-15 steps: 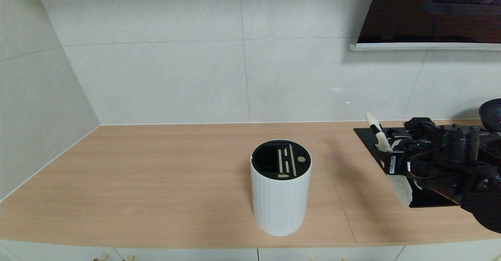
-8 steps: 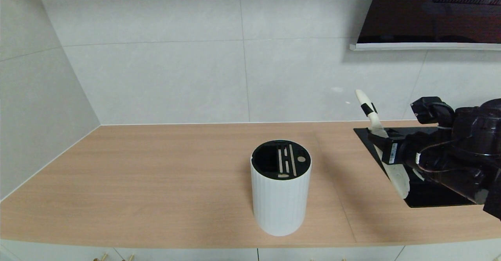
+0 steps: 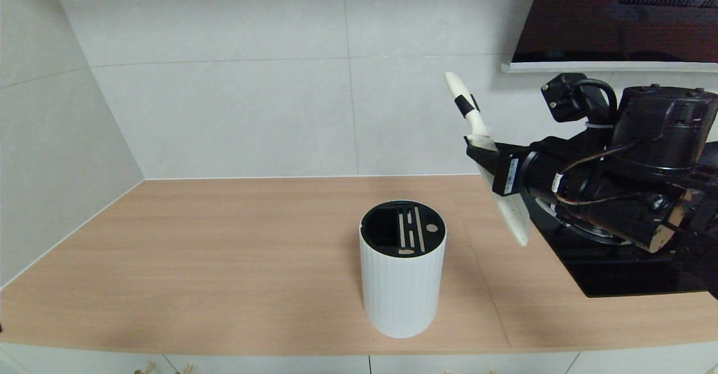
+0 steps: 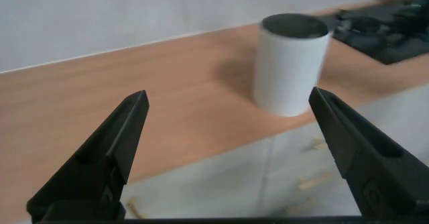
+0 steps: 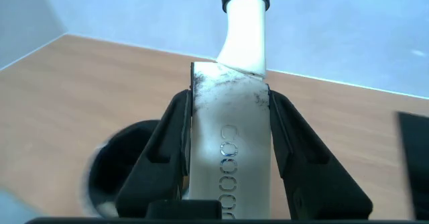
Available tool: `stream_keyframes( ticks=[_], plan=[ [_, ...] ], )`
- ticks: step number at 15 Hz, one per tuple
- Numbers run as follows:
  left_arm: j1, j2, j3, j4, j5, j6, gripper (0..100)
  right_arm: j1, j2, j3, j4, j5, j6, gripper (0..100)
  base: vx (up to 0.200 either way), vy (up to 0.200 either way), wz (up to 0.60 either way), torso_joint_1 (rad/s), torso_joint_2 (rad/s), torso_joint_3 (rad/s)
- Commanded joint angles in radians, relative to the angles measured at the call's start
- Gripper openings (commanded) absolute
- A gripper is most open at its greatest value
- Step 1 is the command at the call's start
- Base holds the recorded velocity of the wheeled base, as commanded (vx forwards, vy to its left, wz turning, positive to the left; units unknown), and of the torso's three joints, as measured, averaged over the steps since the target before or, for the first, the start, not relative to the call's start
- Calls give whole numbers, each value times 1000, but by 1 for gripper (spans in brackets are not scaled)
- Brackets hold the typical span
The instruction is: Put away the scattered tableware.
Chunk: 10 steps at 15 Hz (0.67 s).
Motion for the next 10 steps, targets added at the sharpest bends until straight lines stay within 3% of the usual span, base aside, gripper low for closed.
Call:
stream_keyframes(
  ticks=[1,2,4,6,7,9,10],
  plan=[
    [-94,530,-214,-165,-77,-5,100,57,11,6,2,-10,0,0,0,0,0,0,0,0],
    [-155,614,-206,-288,-76,-58,100,77,14,9,4,-8,6,0,0,0,0,0,0,0],
    [-266,740,-202,-471,-65,-272,100,126,26,12,-7,-13,6,0,0,0,0,0,0,0],
    [-312,821,-196,-592,-62,-425,100,164,26,14,-5,-22,6,0,0,0,0,0,0,0],
    [-369,886,-191,-685,-62,-531,100,204,29,24,-7,-34,11,0,0,0,0,0,0,0],
    [-451,939,-186,-799,-53,-667,100,267,30,38,-5,-51,25,0,0,0,0,0,0,0],
    [-476,956,-186,-833,-48,-713,100,282,35,34,-5,-62,31,0,0,0,0,0,0,0]
  ],
)
